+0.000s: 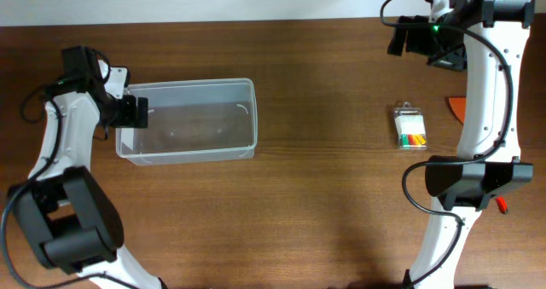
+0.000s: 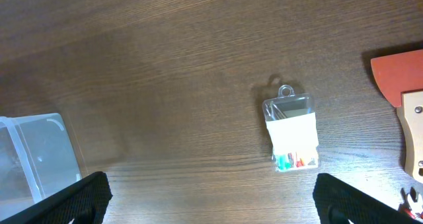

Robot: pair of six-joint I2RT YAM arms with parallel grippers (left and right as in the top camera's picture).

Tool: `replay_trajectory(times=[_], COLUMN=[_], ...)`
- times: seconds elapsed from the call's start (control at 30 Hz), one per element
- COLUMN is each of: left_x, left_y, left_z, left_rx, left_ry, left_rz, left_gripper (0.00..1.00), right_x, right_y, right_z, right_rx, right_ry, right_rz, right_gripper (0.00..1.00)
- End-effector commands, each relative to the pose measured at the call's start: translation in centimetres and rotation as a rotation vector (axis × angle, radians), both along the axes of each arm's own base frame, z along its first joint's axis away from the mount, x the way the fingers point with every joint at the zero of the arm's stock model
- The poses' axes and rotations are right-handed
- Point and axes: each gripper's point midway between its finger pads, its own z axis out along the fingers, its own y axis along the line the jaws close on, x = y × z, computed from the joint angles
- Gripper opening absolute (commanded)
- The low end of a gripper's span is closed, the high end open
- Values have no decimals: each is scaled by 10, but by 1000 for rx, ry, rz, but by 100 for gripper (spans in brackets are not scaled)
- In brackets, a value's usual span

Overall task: Pack container
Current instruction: 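Grasp the container's left wall with the left gripper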

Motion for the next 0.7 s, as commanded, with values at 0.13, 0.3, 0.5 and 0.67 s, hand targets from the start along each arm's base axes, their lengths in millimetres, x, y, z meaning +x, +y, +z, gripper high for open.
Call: replay_trajectory(times=[0.13,0.3,0.5,0.67], left_x=[0,2,3,10], left_y=[2,3,3,5], left_z=[-19,-18,-16,-8], left_rx=[-14,-18,-23,-19], left_ry=[34,24,17,-8], left_rz=[19,41,63,66], left_gripper=[89,61,46,45], right_x=[-4,-4,-4,-4], right_y=[0,0,0,0], right_z=[5,5,5,5], right_rx=[-3,-3,-3,-3], right_ry=[-8,-8,-8,-8], right_rz=[20,20,20,20], right_gripper=[99,99,99,99])
